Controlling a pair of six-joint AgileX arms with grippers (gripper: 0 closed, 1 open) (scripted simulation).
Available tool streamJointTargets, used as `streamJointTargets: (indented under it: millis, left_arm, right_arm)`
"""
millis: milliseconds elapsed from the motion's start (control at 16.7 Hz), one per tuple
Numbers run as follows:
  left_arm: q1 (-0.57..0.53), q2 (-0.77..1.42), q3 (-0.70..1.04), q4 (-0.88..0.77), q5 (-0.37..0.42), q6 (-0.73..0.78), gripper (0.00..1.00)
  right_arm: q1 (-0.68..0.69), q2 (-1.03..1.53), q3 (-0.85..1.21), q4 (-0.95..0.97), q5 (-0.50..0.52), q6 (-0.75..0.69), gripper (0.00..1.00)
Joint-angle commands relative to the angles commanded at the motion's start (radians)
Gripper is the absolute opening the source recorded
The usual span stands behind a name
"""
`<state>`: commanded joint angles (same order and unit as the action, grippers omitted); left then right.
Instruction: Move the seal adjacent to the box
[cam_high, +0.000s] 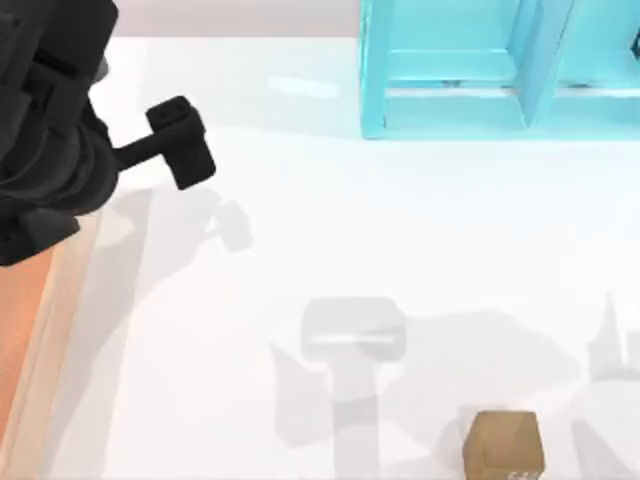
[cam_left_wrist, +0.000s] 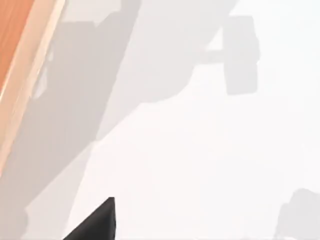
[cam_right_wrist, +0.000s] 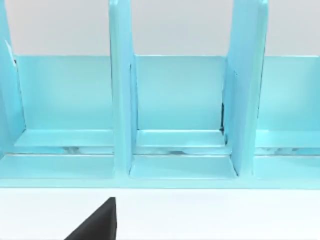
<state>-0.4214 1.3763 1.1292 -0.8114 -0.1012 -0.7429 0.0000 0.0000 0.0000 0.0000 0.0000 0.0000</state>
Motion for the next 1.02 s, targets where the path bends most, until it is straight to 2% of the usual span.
streamJointTargets:
  millis: [300, 540, 780, 1020]
  left_arm:
    - [-0.255, 0.417, 0.424, -0.272, 0.015, -0.206, 1.00]
    - [-0.461, 0.656, 0.704, -0.442, 0.043, -0.317, 1.00]
    - [-0.636, 0.814, 0.909, -0.564, 0.076, -0.384, 1.00]
    - [-0.753, 0.903, 1.031, -0.638, 0.100, -0.417, 1.00]
  right_arm:
    - [0.000, 0.000, 0.000, 0.000, 0.000, 0.000, 1.00]
    - [0.000, 0.000, 0.000, 0.000, 0.000, 0.000, 1.00]
    - [0.000, 0.000, 0.000, 0.000, 0.000, 0.000, 1.00]
    - [0.000, 0.000, 0.000, 0.000, 0.000, 0.000, 1.00]
